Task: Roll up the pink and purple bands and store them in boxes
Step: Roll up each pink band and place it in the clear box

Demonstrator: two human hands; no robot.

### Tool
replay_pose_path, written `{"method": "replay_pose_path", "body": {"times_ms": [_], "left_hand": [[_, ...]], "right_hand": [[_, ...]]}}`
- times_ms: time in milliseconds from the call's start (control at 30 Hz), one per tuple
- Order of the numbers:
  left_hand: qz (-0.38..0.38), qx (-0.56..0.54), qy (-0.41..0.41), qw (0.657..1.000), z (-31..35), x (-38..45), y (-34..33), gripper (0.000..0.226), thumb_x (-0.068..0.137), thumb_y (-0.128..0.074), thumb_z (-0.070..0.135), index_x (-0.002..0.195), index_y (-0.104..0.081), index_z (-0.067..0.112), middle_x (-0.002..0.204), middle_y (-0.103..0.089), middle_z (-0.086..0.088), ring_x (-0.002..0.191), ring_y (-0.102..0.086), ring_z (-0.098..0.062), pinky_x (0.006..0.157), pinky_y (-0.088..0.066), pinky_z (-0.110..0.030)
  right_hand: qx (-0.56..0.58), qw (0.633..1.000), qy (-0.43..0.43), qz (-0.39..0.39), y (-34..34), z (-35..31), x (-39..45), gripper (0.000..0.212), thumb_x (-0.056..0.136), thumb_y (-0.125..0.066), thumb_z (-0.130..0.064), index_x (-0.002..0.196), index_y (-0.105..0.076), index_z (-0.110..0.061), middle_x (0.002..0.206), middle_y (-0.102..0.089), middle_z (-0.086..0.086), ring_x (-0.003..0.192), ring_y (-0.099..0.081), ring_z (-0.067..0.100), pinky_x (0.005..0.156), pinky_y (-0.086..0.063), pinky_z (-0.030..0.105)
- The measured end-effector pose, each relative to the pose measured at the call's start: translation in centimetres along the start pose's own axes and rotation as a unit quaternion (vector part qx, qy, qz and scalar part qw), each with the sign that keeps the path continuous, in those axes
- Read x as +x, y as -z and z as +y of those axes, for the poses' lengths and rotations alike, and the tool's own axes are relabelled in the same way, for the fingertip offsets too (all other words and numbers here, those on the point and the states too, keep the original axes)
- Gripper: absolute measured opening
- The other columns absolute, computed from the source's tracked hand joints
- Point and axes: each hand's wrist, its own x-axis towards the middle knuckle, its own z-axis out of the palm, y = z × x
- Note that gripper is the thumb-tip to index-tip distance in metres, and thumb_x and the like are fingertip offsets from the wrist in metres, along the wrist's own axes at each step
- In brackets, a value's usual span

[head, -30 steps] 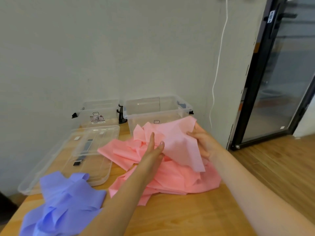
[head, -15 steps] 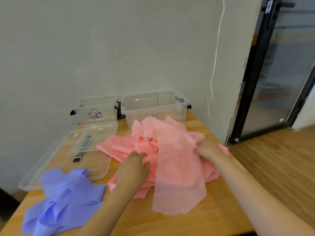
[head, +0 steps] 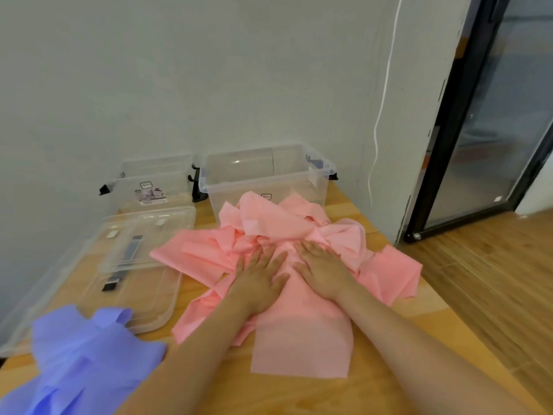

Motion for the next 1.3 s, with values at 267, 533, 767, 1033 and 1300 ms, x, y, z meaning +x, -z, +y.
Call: {"method": "replay_pose_path", "body": {"times_ms": [267, 533, 767, 1033, 1300], "left_hand": [[0.204, -0.048, -0.139, 0.968, 1.5, -6.9, 1.7, 0.060, 0.086, -0.033, 0.046, 0.137, -0.043, 0.017, 0.146, -0.037, -0.004, 0.138, -0.027, -0.020, 0.113, -0.019, -0.044], [0.027, -0.004, -0.155, 0.988, 5.4, -16.5, -2.0, 0.088, 0.078, -0.007, 0.073, 0.149, -0.001, 0.021, 0.149, 0.015, 0.010, 0.140, 0.017, -0.009, 0.116, 0.006, -0.030], [0.036, -0.044, -0.136, 0.989, 7.4, -20.7, -2.3, 0.093, 0.071, -0.019, 0.082, 0.147, -0.007, 0.030, 0.144, 0.006, 0.023, 0.132, 0.007, 0.005, 0.106, 0.011, -0.016], [0.137, -0.072, -0.130, 0.979, 8.2, -22.5, -2.8, 0.047, 0.063, -0.056, 0.056, 0.096, -0.072, 0.025, 0.090, -0.070, 0.016, 0.076, -0.061, -0.006, 0.065, -0.050, -0.015], [0.147, -0.163, -0.097, 0.971, 8.3, -22.5, -2.0, 0.028, 0.078, -0.069, 0.036, 0.101, -0.072, 0.020, 0.092, -0.069, 0.009, 0.087, -0.058, -0.009, 0.075, -0.047, -0.021]], "right_hand": [[0.177, 0.957, 0.028, 0.228, 2.2, -1.1, -8.5, 0.045, 0.087, -0.056, -0.034, 0.128, -0.053, -0.015, 0.131, -0.049, -0.006, 0.126, -0.039, 0.008, 0.103, -0.014, 0.010], [0.030, 0.998, 0.054, 0.001, -1.1, -2.9, -19.5, 0.108, 0.054, -0.006, -0.086, 0.145, -0.012, -0.028, 0.143, 0.003, -0.029, 0.131, 0.007, -0.015, 0.106, 0.010, 0.008], [0.123, 0.986, 0.090, -0.061, -0.5, -1.6, -22.8, 0.098, 0.046, -0.028, -0.090, 0.132, -0.019, -0.044, 0.128, -0.003, -0.045, 0.117, 0.008, -0.035, 0.098, 0.011, -0.002], [0.112, 0.964, 0.143, 0.193, -3.4, -1.4, -25.7, 0.032, 0.067, -0.074, -0.031, 0.098, -0.072, -0.024, 0.106, -0.065, -0.018, 0.104, -0.051, -0.003, 0.096, -0.042, 0.027], [0.246, 0.958, 0.074, 0.130, -0.2, -1.9, -24.6, 0.024, 0.083, -0.062, -0.010, 0.073, -0.066, -0.031, 0.079, -0.065, -0.020, 0.082, -0.057, -0.003, 0.075, -0.039, 0.005]]}}
